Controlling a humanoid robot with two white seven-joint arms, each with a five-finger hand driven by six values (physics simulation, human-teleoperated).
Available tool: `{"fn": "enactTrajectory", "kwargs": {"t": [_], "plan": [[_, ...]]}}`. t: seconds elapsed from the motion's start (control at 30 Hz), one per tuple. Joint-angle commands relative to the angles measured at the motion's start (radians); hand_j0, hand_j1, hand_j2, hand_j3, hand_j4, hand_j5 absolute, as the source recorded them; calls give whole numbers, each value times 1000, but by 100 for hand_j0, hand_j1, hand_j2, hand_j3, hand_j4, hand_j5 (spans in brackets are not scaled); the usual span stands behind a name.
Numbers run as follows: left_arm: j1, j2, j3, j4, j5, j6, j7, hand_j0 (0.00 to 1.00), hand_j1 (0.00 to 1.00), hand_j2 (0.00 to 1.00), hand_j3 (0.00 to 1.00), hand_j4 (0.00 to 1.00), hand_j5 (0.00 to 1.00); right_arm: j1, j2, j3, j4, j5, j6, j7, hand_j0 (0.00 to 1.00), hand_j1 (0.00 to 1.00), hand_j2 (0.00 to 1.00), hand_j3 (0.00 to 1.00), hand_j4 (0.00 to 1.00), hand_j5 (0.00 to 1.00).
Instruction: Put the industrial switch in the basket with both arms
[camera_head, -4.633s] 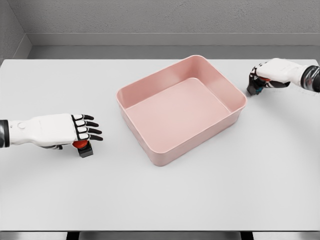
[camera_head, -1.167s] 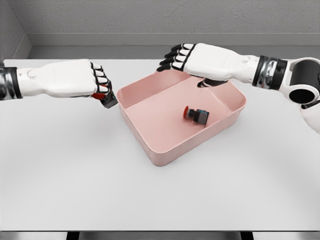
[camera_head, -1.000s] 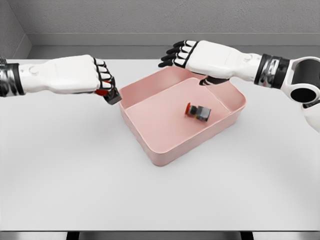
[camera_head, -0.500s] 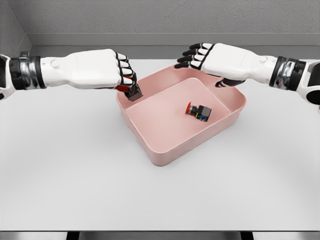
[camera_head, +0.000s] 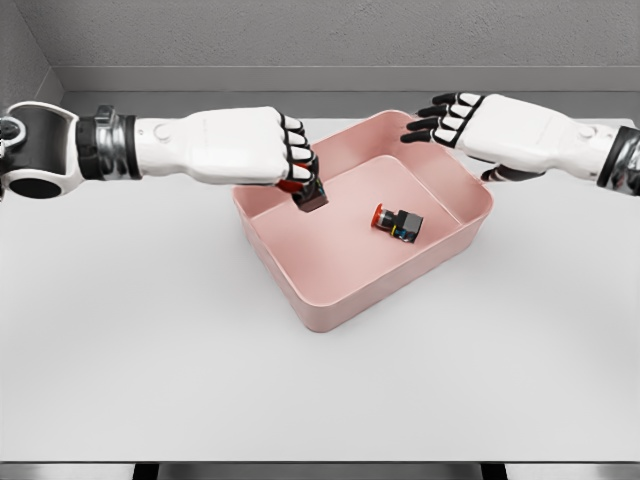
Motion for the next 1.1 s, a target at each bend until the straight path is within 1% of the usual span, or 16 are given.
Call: {"fn": "enactTrajectory", "kwargs": {"t": [0.0,0.1,0.13,0.2,0.3,0.33,0.37,0.5,0.6,0.73,0.77,0.83,0.9,0.97,1.0,1.07], "plan": [[0,-18,2,7,5,-1,0,43,43,43,43,43,43,0,-24,-3,-4,-6,2,-8,100,100,100,100,100,100],[0,-33,1,7,5,-1,0,44,44,44,44,44,44,8,-30,-6,-4,-6,2,-8,100,100,100,100,100,100],[11,-36,1,10,4,-1,0,44,44,44,44,44,44,9,-30,-6,-5,-6,2,-8,100,100,100,100,100,100],[12,-45,1,21,4,-1,0,44,44,44,44,44,44,11,-32,-6,-11,-20,2,-8,100,100,100,100,100,100],[14,-45,2,21,5,-1,-1,50,50,50,50,50,50,20,-32,-4,-11,-27,2,-8,100,100,100,100,100,100],[14,-45,2,21,5,-1,0,68,68,68,68,68,68,23,-32,-4,-13,-27,2,-8,100,100,100,100,100,100],[14,-45,1,21,8,-1,0,100,100,100,100,100,100,25,-33,-3,-13,-27,2,-8,100,100,100,100,100,100],[14,-45,4,21,13,-1,0,100,100,100,100,100,100,35,-42,-4,-18,-27,2,-8,100,100,100,100,100,100],[41,-44,40,22,13,-1,0,100,100,100,100,100,100,35,-46,-4,-19,-27,2,-8,100,100,100,100,100,100],[48,-25,44,22,17,-1,2,100,100,100,100,100,100,35,-46,-4,-19,-29,2,-8,100,100,100,100,100,100],[55,1,44,25,43,-1,2,100,100,100,100,100,100,37,-46,-4,-19,-30,2,-8,100,100,100,100,100,100],[69,71,44,24,57,-1,3,100,100,100,100,100,100,49,-49,-3,-21,-32,2,-8,100,100,100,100,100,100],[71,137,42,24,79,-1,3,100,100,100,100,100,100,58,-59,-4,-24,-35,2,-8,100,100,100,100,100,100],[97,197,42,24,79,-1,0,100,100,100,100,100,100,61,-58,-6,-25,-35,2,-8,100,100,100,100,100,100],[98,242,36,24,79,-1,0,100,100,100,100,100,100,61,-59,-6,-27,-35,2,-8,100,100,100,100,100,100],[144,271,39,24,79,-1,0,100,100,100,100,100,100,84,-61,-6,-27,-33,2,-7,100,100,100,100,100,100]]}}
